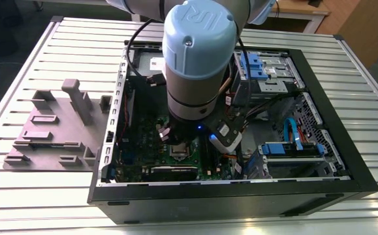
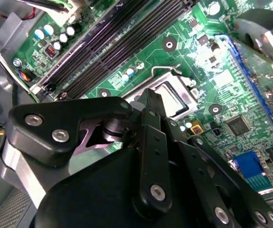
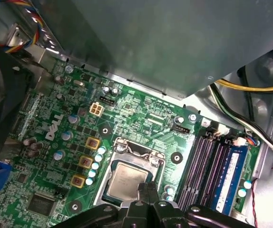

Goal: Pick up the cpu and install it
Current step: 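Install the first cpu locking lever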

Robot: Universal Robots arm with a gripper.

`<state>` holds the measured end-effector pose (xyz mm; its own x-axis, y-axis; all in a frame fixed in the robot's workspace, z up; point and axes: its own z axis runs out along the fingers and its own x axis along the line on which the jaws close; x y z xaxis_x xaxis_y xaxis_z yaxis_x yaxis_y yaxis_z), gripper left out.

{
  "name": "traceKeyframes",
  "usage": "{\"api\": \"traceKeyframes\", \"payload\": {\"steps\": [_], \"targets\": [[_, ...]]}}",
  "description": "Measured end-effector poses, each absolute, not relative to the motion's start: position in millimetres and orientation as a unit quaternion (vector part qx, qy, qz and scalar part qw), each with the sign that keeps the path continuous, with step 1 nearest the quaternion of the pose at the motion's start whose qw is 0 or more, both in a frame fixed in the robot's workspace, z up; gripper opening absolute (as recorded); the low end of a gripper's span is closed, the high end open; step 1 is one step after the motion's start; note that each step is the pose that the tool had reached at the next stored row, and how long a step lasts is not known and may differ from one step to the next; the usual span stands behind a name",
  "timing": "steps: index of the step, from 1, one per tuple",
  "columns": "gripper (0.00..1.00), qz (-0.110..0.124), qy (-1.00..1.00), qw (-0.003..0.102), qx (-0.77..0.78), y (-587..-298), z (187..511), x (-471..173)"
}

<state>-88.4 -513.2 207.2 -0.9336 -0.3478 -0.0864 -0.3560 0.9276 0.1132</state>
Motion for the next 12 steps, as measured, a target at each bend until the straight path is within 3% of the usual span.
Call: {"api": "traceKeyframes", "payload": {"steps": [12], "targets": [[0.10, 0.057, 0.982, 0.031, -0.178, -519.3, 203.2, -92.1]]}}
